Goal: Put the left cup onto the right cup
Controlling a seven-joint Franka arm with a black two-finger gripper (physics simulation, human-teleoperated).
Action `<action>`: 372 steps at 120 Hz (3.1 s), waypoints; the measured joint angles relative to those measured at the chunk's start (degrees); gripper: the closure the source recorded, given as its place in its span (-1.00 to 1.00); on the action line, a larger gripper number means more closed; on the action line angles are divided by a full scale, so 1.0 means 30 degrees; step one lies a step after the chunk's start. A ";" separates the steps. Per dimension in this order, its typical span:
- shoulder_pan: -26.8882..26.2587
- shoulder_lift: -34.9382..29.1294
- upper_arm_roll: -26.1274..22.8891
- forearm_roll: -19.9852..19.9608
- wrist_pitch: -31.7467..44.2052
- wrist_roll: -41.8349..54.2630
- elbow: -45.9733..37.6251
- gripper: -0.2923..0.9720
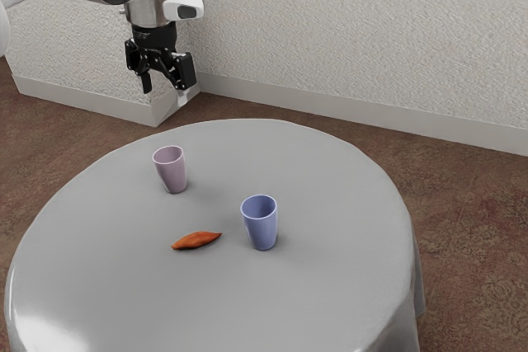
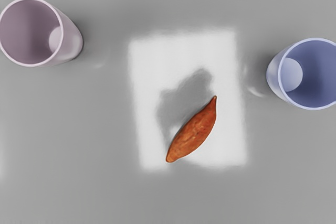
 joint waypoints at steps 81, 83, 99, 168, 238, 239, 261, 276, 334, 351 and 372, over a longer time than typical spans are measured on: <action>0.0071 0.7967 0.1397 0.0559 0.3430 0.0045 0.3859 -0.54; 0.0067 0.8226 0.1407 0.0639 0.3508 0.0052 0.4187 -0.54; 0.0072 1.0127 0.1480 0.1059 0.3898 0.0110 0.6780 -0.54; 0.1253 1.1821 0.2146 0.1207 0.4477 0.0252 0.7112 -0.54; 0.1168 1.1316 0.2020 0.0833 0.6946 0.0151 0.3635 -0.54; 0.1168 1.1316 0.2020 0.0830 0.6975 0.0150 0.3614 -0.54; 0.1066 1.1314 0.2020 0.0943 0.7391 0.0189 0.3587 -0.22; 0.1075 1.1314 0.2020 0.0960 0.7523 0.0181 0.3602 0.25; 0.1197 1.1225 0.2078 0.0997 0.7621 0.0025 0.3567 0.67; 0.1141 1.0902 0.2112 0.1099 0.7468 -0.0040 0.3689 0.69; 0.1008 0.9411 0.2054 0.1149 0.6512 -0.0130 0.3807 0.69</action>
